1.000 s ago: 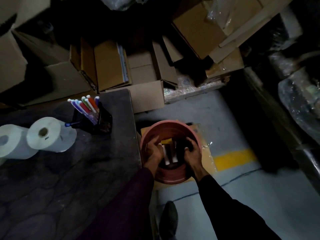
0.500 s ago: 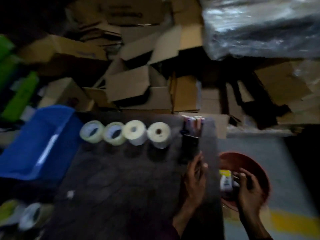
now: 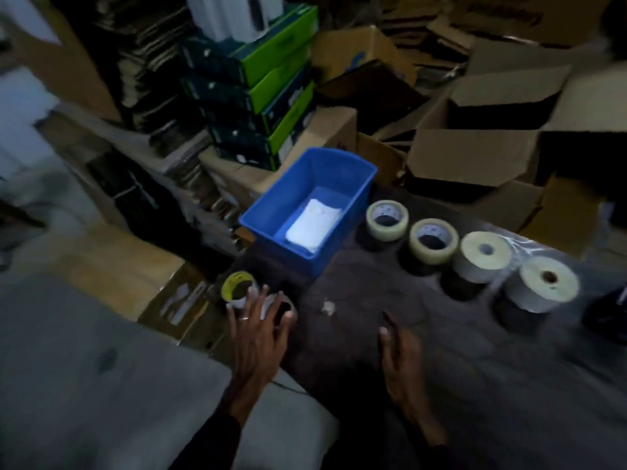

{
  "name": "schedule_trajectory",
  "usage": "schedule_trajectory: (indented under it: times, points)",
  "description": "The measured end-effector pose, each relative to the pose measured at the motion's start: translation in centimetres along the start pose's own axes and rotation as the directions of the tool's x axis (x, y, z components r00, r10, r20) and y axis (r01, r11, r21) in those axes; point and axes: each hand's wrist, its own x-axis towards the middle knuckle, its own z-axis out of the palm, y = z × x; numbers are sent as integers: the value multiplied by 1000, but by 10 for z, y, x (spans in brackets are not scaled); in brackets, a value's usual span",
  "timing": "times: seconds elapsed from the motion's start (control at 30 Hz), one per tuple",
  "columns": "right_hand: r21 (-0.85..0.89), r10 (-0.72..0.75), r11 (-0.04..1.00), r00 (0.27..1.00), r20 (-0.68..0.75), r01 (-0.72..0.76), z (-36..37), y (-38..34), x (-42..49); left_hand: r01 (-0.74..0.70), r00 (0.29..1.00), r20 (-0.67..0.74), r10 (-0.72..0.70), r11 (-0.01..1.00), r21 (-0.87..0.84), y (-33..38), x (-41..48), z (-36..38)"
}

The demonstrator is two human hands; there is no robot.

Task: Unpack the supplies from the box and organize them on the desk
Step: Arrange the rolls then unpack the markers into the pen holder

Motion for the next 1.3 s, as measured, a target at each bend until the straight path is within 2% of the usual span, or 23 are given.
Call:
schedule_trajectory:
  times: [0.1,0.2,0.4,0.57,0.73,0.9,1.07,1.17,1.3]
  points:
    - [-158,-125,977,986,110,141,60,-25,6,52,987,143,-70,991,123,-61,18,2]
    - [-252,-147,947,967,206,198,114,-40,12,77,957,264,-118,984,161,-108,39,15]
    - [-369,-202,878,935,293,305,181,-55,23,57,935,349,-71,997,50,-137,76,44]
    - [-455,-177,819,908,380,350,210,-44,30,54,906,419,-53,998,8,-146,86,62]
    - [-489,-167,800,910,379,349,213,-35,33,52,917,398,-24,997,-58,-151,90,63]
    - [-469,-236,800,914,330,375,213,-33,37,48,919,395,-22,997,-55,-148,96,64]
    - [-397,-265,809,872,412,434,213,-32,42,116,916,397,-55,984,-132,-144,99,68]
    - [-376,-222,830,862,455,412,210,-35,45,104,933,358,-40,982,-160,-144,97,74]
    - [-365,-280,817,861,426,446,202,-36,46,85,948,317,-23,980,-181,-142,97,73]
